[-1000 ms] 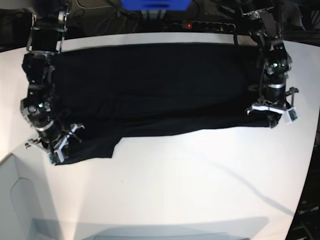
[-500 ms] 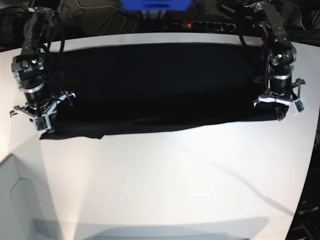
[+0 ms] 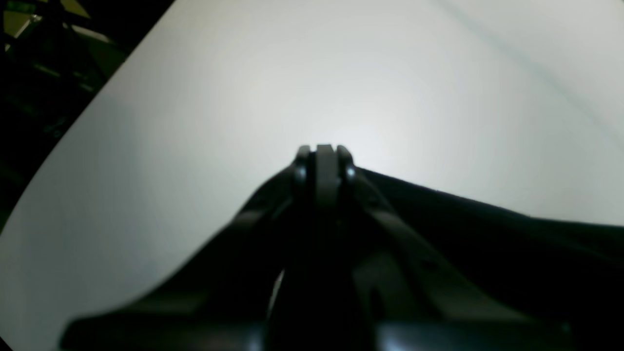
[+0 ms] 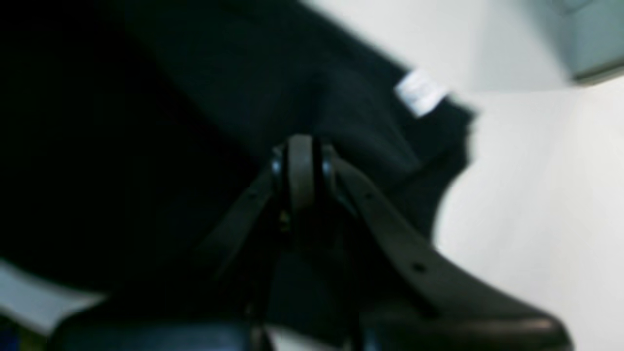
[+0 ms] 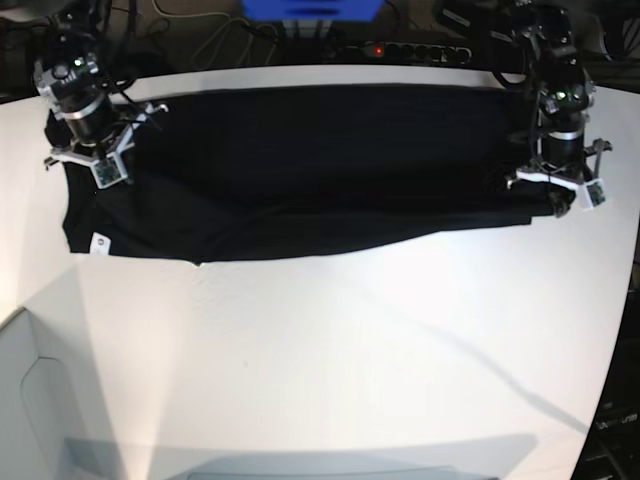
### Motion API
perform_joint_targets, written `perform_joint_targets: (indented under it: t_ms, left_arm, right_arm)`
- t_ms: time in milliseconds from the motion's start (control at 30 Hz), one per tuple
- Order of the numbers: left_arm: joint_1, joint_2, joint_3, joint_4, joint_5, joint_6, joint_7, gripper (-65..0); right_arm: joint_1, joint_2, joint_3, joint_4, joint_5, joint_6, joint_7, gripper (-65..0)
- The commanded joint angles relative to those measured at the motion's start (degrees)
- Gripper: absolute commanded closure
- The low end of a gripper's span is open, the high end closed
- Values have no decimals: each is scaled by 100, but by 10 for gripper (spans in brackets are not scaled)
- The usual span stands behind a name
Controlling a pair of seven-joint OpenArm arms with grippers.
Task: Fold the T-shirt properly
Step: 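Pull the folded shirt edges toward the robot with both grippers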
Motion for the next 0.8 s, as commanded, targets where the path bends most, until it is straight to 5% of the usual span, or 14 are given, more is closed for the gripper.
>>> perform_joint_targets:
  t_ms: [0,67,500,767]
  left_arm:
    - [0,-106,-38,73,24,10,-138,-1]
    - [18,-106,-38,64,24,10,-164,-1]
    - [141,-176,6,73,24,1,-138,-1]
    - [247,-185,-12,108,33,1,-129,-1]
  right_arm:
    - [-55,26,116,111,27,205,203,0]
    - [-160,-44,221,111,27,465,282,0]
    - [-37,-150,1470,173,27,465,326,0]
    - [-99,-422,1575,173,27,465,326,0]
